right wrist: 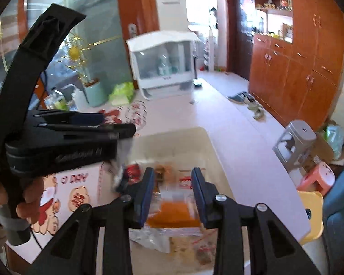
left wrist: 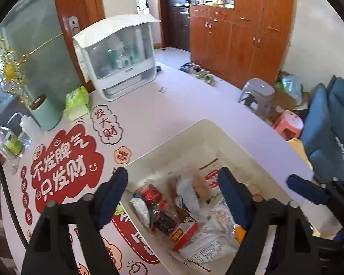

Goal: Organize snacks
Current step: 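Carry both snacks over the white tray and open both tools to release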

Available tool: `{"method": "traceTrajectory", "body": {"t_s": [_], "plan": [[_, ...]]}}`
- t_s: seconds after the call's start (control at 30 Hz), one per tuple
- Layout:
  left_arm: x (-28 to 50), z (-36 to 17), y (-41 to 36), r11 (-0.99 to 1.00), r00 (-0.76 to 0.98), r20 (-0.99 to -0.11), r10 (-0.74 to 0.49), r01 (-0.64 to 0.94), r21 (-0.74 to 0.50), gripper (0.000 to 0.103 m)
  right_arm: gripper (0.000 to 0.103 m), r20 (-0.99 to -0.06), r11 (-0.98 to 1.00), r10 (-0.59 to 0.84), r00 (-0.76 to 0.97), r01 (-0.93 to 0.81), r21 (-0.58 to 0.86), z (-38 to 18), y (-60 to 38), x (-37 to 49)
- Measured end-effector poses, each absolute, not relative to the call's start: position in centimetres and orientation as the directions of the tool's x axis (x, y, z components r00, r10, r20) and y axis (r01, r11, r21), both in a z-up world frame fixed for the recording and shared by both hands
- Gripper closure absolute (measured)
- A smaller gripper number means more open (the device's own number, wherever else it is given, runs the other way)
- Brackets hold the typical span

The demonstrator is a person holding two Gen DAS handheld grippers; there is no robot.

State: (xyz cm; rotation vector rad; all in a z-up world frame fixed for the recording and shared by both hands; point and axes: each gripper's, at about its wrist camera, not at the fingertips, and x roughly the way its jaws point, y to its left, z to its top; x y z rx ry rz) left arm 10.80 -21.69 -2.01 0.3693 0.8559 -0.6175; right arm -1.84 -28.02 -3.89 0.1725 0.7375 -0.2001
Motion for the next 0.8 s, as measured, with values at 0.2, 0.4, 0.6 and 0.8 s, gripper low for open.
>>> {"method": "traceTrajectory", "body": {"t_s": [0.2, 0.4, 0.6, 0.8], "plan": [[11.2, -3.4, -20.6, 0.792, 0.485, -0.815, -0.316, 0.609, 0.055, 0.022, 0.059, -0.713, 0.951, -0.084, 0.696, 0.27, 0.151, -5.5, -29.6, -2.9], [11.7, -3.0, -18.3, 0.822, 0.505, -0.807, -0.306, 0.568, 0.044, 0.021, 0.059, -0.729, 0.941, -0.063, 0.682, 0.285, 0.185, -6.4, -30.0, -2.8], [12.4, -2.6, -15.5, 0.846, 0.51, -0.81, -0.289, 0.532, 0.033, 0.019, 0.059, -0.728, 0.93, -0.046, 0.684, 0.295, 0.218, -6.4, -29.6, -2.9], [12.9, -2.4, -12.6, 0.859, 0.523, -0.81, -0.267, 0.511, 0.046, 0.019, 0.059, -0.727, 0.915, -0.029, 0.686, 0.311, 0.258, -6.3, -28.7, -2.7]]}}
